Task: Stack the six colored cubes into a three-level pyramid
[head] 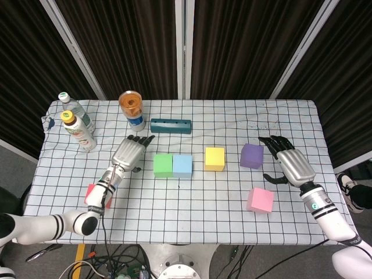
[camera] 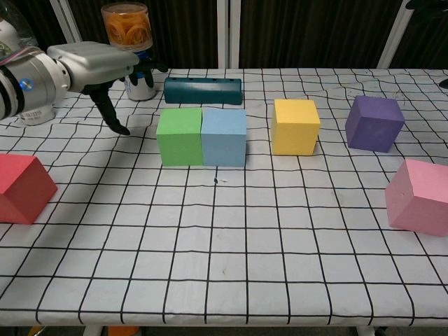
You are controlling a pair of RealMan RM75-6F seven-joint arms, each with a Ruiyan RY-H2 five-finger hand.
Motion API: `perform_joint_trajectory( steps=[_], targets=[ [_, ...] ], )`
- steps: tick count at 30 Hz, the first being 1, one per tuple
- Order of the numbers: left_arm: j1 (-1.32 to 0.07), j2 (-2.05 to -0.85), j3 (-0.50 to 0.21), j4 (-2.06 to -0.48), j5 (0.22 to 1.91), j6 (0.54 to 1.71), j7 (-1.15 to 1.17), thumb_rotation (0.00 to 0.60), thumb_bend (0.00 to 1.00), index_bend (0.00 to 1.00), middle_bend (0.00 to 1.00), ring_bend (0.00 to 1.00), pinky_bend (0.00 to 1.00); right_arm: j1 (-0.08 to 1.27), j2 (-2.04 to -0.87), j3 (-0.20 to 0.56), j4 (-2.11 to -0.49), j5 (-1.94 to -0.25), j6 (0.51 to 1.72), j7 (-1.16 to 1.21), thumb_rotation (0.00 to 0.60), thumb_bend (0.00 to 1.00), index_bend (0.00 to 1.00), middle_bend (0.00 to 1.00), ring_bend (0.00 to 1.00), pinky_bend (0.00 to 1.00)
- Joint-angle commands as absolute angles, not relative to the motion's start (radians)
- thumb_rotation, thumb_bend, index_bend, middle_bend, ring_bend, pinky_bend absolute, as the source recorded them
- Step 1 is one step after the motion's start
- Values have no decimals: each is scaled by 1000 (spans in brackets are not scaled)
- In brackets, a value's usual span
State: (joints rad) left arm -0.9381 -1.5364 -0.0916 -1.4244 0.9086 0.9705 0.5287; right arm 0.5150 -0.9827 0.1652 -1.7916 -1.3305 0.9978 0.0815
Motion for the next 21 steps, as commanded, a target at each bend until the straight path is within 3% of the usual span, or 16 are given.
perform_joint_trajectory(
  steps=[1, 21],
  targets=[
    [-962, -1584, -114, -1359, 935, 933, 510, 600, 59, 64, 173, 208, 237, 508, -979, 162, -1792, -1328, 1005, 80, 600, 188, 0, 96, 0, 0],
    [-1014, -1649, -159, -1254, 986, 835, 479, 600, 59, 63, 154, 183, 226, 488, -964, 157, -1782, -1305, 1022, 89, 600, 186, 0, 89, 0, 0]
  ],
)
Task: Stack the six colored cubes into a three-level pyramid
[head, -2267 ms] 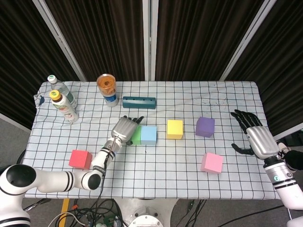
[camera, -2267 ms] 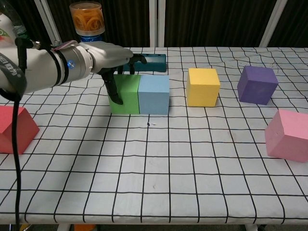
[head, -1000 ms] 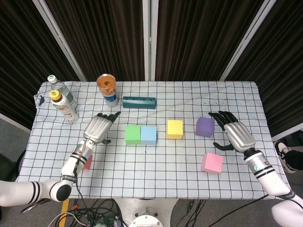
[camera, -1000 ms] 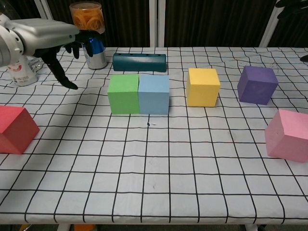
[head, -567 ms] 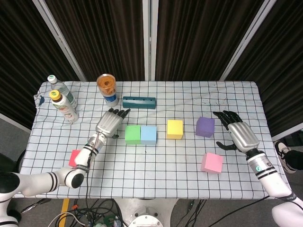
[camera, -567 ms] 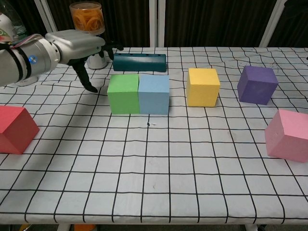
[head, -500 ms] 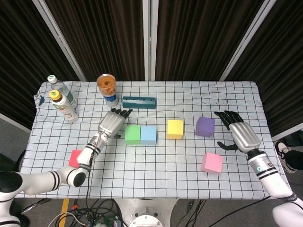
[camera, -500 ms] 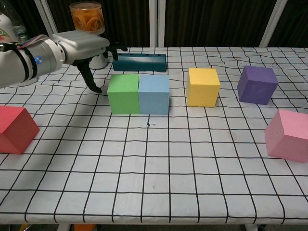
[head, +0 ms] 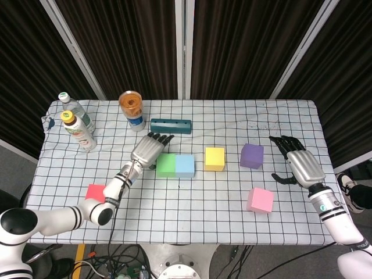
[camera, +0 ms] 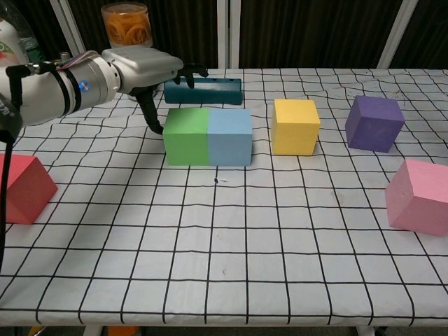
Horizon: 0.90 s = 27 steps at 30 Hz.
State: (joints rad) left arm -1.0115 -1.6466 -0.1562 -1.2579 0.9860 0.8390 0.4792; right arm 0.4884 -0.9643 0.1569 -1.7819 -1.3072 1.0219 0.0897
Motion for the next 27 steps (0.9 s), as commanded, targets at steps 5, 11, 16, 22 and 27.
perform_joint_trajectory(
  steps=[5, 11, 16, 22, 27],
  targets=[
    [-1012, -1639, -164, -1263, 982, 833, 481, 600, 59, 63, 154, 183, 223, 491, -968, 158, -1779, -1298, 1016, 86, 600, 187, 0, 89, 0, 0],
    [-945, -1559, -156, -1364, 1016, 916, 443, 600, 59, 63, 154, 183, 207, 523, -989, 165, -1769, -1300, 973, 95, 600, 187, 0, 94, 0, 0],
    [-854, -1441, -133, -1500, 1073, 1021, 397, 600, 59, 64, 154, 183, 203, 591, -1054, 188, -1725, -1268, 894, 97, 600, 187, 0, 115, 0, 0],
    [-758, -1299, -90, -1653, 1158, 1114, 357, 600, 59, 64, 154, 183, 198, 704, -1207, 215, -1604, -1180, 778, 61, 600, 149, 0, 114, 0, 0],
    [-693, -1211, -61, -1741, 1225, 1162, 300, 600, 59, 63, 154, 183, 198, 784, -1359, 230, -1467, -1097, 731, 3, 600, 90, 0, 114, 0, 0]
  ],
)
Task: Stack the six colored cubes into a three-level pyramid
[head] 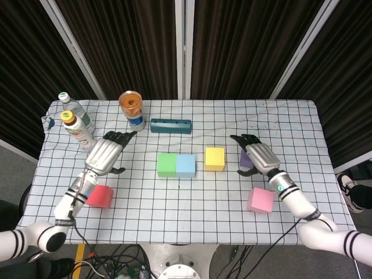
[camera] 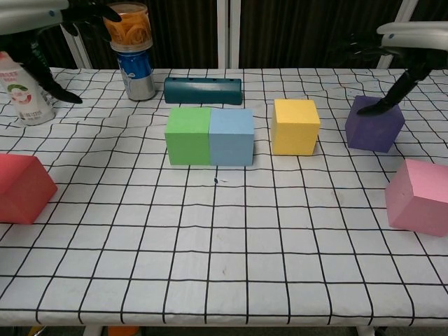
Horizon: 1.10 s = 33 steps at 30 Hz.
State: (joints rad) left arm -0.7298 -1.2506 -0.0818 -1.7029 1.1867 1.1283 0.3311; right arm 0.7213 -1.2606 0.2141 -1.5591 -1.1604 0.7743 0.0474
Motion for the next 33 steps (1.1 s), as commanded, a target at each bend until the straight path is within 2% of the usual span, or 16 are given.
perform_joint_trajectory(
  steps=[1, 13, 22, 33],
  targets=[
    [-680, -1199, -56, -1751, 1240, 1174, 291, 600, 59, 64, 154, 183, 198, 798, -1389, 234, -1441, -1084, 726, -2, 600, 80, 0, 115, 0, 0],
    [-619, -1151, -47, -1781, 1305, 1188, 227, 600, 58, 64, 154, 183, 198, 865, -1536, 236, -1307, -1041, 711, -45, 600, 81, 0, 150, 0, 0],
    [-600, -1153, -60, -1769, 1331, 1186, 203, 600, 59, 64, 154, 183, 198, 861, -1571, 228, -1269, -1045, 739, -54, 600, 214, 0, 326, 0, 0],
    [-580, -1158, -71, -1764, 1355, 1184, 192, 600, 59, 64, 154, 183, 198, 849, -1551, 221, -1358, -1072, 762, -57, 600, 207, 0, 309, 0, 0]
  ],
)
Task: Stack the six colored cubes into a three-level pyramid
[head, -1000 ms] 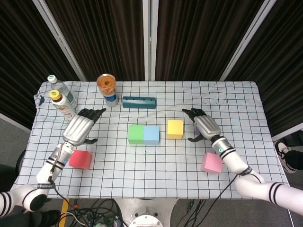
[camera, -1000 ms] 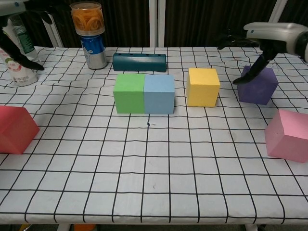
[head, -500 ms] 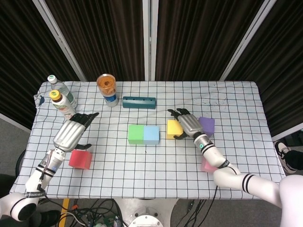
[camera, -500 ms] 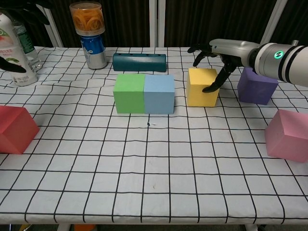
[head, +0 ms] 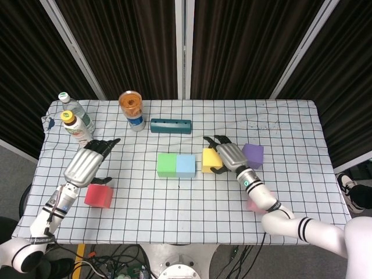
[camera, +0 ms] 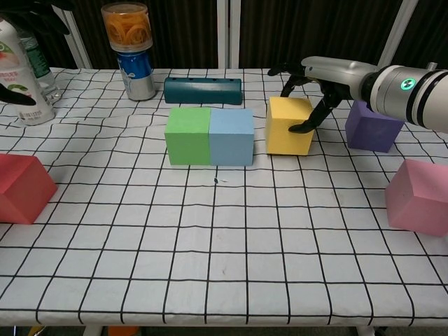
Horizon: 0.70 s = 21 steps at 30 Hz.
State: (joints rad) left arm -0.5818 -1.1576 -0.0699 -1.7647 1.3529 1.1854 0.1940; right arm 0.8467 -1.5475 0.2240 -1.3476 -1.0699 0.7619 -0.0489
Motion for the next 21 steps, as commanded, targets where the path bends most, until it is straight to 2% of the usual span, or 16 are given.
perform_joint_trajectory(
  steps=[1, 21],
  targets=[
    [-579, -1159, -73, -1763, 1358, 1184, 190, 600, 59, 64, 154, 183, 198, 852, -1555, 220, -1362, -1071, 763, -64, 600, 207, 0, 309, 0, 0],
    [-553, -1160, -85, -1734, 1394, 1180, 137, 600, 59, 64, 154, 183, 198, 887, -1605, 216, -1387, -1002, 792, -197, 600, 198, 0, 294, 0, 0]
  ],
)
